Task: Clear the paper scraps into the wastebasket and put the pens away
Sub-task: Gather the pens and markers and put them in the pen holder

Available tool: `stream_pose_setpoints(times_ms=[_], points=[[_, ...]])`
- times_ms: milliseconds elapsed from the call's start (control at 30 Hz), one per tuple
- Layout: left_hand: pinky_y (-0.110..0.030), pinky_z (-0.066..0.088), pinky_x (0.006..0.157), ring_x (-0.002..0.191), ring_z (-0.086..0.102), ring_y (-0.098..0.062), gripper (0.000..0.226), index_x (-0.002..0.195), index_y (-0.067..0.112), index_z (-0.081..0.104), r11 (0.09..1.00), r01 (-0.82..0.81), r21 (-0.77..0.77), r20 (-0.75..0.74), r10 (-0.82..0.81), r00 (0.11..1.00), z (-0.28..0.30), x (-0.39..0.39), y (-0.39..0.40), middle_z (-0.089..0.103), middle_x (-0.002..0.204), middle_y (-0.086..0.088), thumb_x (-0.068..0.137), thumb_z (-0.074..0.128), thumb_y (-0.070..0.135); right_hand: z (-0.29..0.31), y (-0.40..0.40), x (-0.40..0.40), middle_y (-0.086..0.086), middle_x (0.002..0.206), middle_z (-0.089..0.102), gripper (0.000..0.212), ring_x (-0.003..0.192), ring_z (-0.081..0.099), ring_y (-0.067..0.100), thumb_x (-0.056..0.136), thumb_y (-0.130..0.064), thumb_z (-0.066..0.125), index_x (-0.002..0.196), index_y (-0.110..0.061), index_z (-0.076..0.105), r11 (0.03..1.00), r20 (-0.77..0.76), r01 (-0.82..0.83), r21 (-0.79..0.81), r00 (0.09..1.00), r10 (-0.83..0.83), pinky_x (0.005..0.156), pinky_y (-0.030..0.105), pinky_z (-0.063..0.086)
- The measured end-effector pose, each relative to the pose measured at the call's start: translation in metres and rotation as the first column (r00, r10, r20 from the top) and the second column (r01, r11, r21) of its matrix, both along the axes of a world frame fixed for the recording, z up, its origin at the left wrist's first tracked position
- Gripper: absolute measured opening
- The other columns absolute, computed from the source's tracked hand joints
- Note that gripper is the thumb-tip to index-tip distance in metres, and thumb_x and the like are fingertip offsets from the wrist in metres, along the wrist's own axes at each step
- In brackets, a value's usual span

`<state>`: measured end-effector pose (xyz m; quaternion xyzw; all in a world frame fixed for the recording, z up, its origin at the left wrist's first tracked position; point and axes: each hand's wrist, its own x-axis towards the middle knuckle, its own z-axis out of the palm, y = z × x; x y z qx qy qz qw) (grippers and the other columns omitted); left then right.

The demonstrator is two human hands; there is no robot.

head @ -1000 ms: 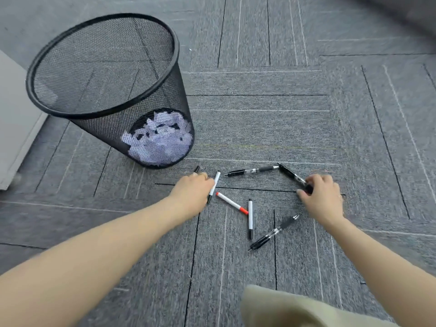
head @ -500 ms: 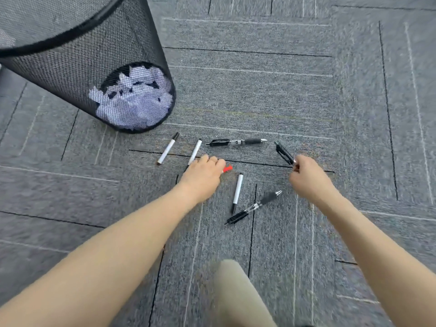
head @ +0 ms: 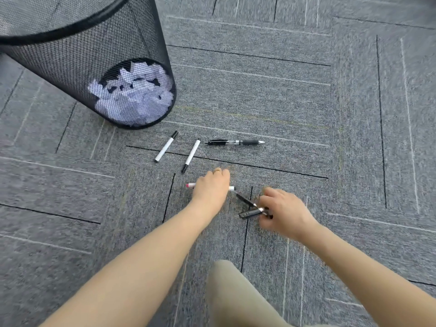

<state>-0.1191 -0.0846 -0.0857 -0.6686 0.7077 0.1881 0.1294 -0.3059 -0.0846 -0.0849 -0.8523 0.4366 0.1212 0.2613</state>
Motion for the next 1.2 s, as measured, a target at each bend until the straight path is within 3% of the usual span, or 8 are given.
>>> stream_pose_setpoints(times_ms=[200, 300, 467, 667, 800, 967, 1033, 1200], points=[[-0.023, 0.035, 0.037, 0.051, 0.048, -0.013, 0.028, 0.12, 0.012, 0.035, 0.941, -0.325, -0.089, -0.127, 0.313, 0.941, 0.005, 0.051, -0.017, 0.052, 0.078, -0.001, 0.096, 0.046, 0.018, 0.014, -0.043, 0.016, -0.001, 0.095, 0.05, 0.015, 0.067, 0.051, 0.012, 0.096, -0.02, 0.043, 0.091, -0.011, 0.054, 0.948, 0.201, 0.313, 0.052, 0.927, -0.317, 0.068, 0.029, 0.052], [-0.032, 0.052, 0.052, 0.07, 0.062, -0.021, 0.043, 0.124, 0.008, 0.039, 0.907, -0.418, -0.05, -0.053, 0.415, 0.908, 0.005, 0.064, -0.037, 0.057, 0.104, -0.009, 0.091, 0.055, 0.03, 0.02, -0.079, 0.05, 0.004, 0.11, 0.052, 0.024, 0.085, 0.058, 0.021, 0.098, -0.019, 0.039, 0.114, -0.01, 0.055, 0.957, 0.182, 0.275, -0.087, 0.949, -0.256, 0.08, 0.039, 0.054], [-0.032, 0.045, 0.061, 0.079, 0.06, -0.023, 0.032, 0.116, 0.008, 0.052, 0.91, -0.415, 0.003, 0.032, 0.415, 0.909, 0.004, 0.062, -0.04, 0.05, 0.122, -0.01, 0.091, 0.054, 0.029, 0.014, -0.105, 0.09, 0.01, 0.109, 0.055, 0.028, 0.084, 0.063, 0.027, 0.097, -0.017, 0.04, 0.121, -0.015, 0.055, 0.972, -0.048, 0.121, -0.202, 0.99, -0.133, 0.074, 0.041, 0.056], [-0.03, 0.04, 0.049, 0.069, 0.059, -0.023, 0.03, 0.117, 0.01, 0.039, 0.877, -0.461, -0.133, 0.008, 0.466, 0.885, 0.004, 0.119, -0.043, 0.062, 0.092, -0.006, 0.095, 0.049, 0.028, 0.009, -0.111, 0.096, 0.007, 0.103, 0.06, 0.02, 0.086, 0.059, 0.02, 0.093, -0.013, 0.051, 0.112, -0.01, 0.056, 0.972, -0.186, -0.05, -0.231, 0.983, 0.007, 0.083, 0.032, 0.048], [-0.033, 0.047, 0.061, 0.078, 0.064, -0.028, 0.033, 0.121, 0.009, 0.041, 0.859, -0.511, -0.019, -0.007, 0.511, 0.859, -0.002, 0.127, -0.043, 0.064, 0.094, -0.007, 0.095, 0.047, 0.029, 0.009, -0.095, 0.106, 0.002, 0.084, 0.063, 0.024, 0.077, 0.064, 0.021, 0.085, -0.036, 0.057, 0.09, -0.013, 0.059, 0.991, -0.273, 0.13, -0.019, 0.953, -0.13, 0.073, 0.032, 0.054], [-0.031, 0.042, 0.07, 0.087, 0.06, -0.027, 0.028, 0.109, 0.011, 0.053, 0.813, -0.552, 0.187, -0.052, 0.569, 0.821, -0.001, 0.125, -0.046, 0.061, 0.097, -0.008, 0.091, 0.048, 0.032, 0.005, -0.07, 0.112, -0.002, 0.059, 0.048, 0.025, 0.051, 0.044, 0.014, 0.088, -0.025, 0.043, 0.066, -0.015, 0.044, 0.786, -0.125, 0.506, 0.355, 0.859, -0.497, 0.048, 0.021, 0.035], [-0.027, 0.044, 0.061, 0.074, 0.056, -0.022, 0.026, 0.107, 0.006, 0.052, 0.742, -0.581, 0.335, -0.224, 0.661, 0.716, 0.005, 0.127, -0.045, 0.056, 0.085, -0.007, 0.094, 0.041, 0.027, 0.013, -0.066, 0.116, 0.002, 0.059, 0.05, 0.023, 0.05, 0.045, 0.013, 0.087, -0.012, 0.045, 0.064, -0.011, 0.048, 0.627, -0.05, 0.572, 0.529, 0.758, -0.65, 0.051, 0.025, 0.038], [-0.022, 0.052, 0.053, 0.06, 0.056, -0.015, 0.014, 0.112, 0.01, 0.04, 0.471, -0.508, 0.721, -0.548, 0.836, -0.001, 0.058, 0.13, -0.032, 0.055, 0.078, -0.008, 0.098, 0.036, 0.011, 0.1, -0.052, 0.126, 0.0, 0.054, 0.046, 0.012, 0.045, 0.037, 0.009, 0.087, -0.003, 0.054, 0.09, 0.004, 0.063, 0.265, -0.062, 0.633, 0.727, 0.446, -0.893, 0.043, 0.018, 0.036]])
